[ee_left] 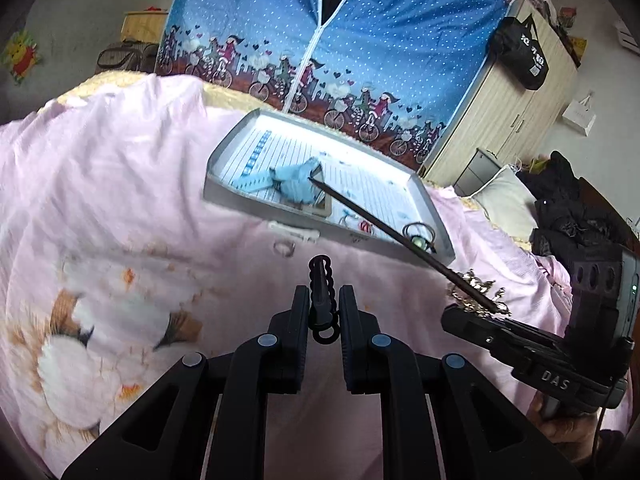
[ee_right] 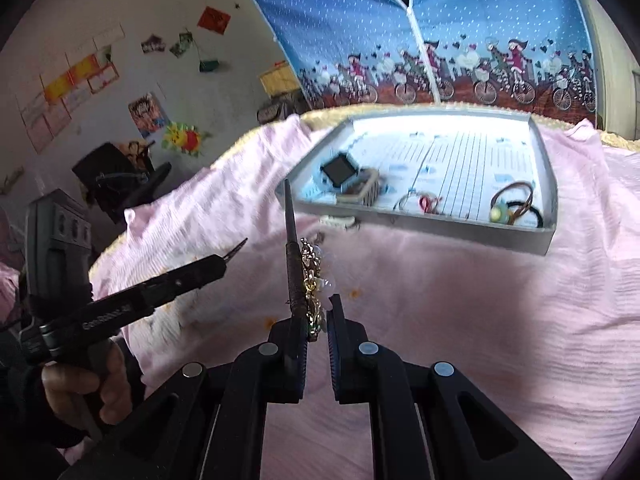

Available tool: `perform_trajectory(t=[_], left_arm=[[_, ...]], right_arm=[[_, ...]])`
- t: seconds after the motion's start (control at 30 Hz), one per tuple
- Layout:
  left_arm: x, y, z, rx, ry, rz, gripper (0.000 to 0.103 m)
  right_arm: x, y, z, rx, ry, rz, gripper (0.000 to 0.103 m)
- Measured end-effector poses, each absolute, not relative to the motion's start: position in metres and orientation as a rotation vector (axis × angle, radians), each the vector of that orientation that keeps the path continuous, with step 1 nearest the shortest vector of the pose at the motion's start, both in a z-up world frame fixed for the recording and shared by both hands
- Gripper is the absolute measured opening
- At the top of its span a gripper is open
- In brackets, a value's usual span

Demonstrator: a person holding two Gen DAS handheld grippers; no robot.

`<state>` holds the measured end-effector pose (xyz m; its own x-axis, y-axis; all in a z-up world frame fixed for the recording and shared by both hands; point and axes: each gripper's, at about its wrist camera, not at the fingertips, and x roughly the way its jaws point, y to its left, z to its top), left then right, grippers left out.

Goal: Organize jewelry
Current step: 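Carry the hairpin into the tray with the left tool while the right tool carries the brooch there, then open both tools over the tray and withdraw them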

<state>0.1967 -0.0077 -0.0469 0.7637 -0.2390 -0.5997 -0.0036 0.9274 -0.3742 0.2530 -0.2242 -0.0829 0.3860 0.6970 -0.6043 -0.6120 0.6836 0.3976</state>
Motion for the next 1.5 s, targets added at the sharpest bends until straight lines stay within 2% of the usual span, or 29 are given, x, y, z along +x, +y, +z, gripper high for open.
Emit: perform_trajectory(t=[0.17,0.47,0.73,1.13,1.17,1.2,1.23,1.27,1.3,1.43,1.5], left_arm=[[0.223,-0.017,-0.040,-0.311,0.687,-0.138,0.012],[0.305,-0.047,-0.045,-0.238,0.688,-0.206,0.012],[0.382,-0.073,-0.075,-0.215,0.779,-0.228,0.012],[0.411,-0.077,-0.102,-0.243,0.853,-0.203,0.012],[0.412,-0.074,-0.103,-0.261,0.859,-0.193,0.017],[0.413,-0.070,-0.103,-0.283,0.863,-0.184,0.028],[0.412,-0.067,-0.102,-0.304,0.863,-0.174,0.036],[0.411,-0.062,-0.100,-0.333,0.858,-0.166,0.045],[0.410,-0.058,-0.098,-0.354,0.851,-0.164,0.051],[0.401,-0.050,-0.084,-0.366,0.819,-0.148,0.063],[0.391,-0.047,-0.074,-0.361,0.793,-0.146,0.069]], right_arm=[[0.267,-0.234,-0.070,0.207,0.755,0.741,0.009],[0.336,-0.247,-0.097,0.247,0.762,0.535,0.009],[0.375,-0.265,-0.114,0.248,0.777,0.433,0.009],[0.381,-0.268,-0.124,0.166,0.838,0.345,0.010],[0.381,-0.269,-0.125,0.167,0.843,0.338,0.012],[0.381,-0.270,-0.124,0.172,0.842,0.334,0.014],[0.381,-0.273,-0.123,0.181,0.838,0.331,0.024],[0.380,-0.276,-0.121,0.188,0.833,0.321,0.038],[0.380,-0.279,-0.119,0.194,0.825,0.314,0.045],[0.374,-0.294,-0.103,0.245,0.764,0.286,0.072],[0.370,-0.302,-0.096,0.263,0.730,0.279,0.074]])
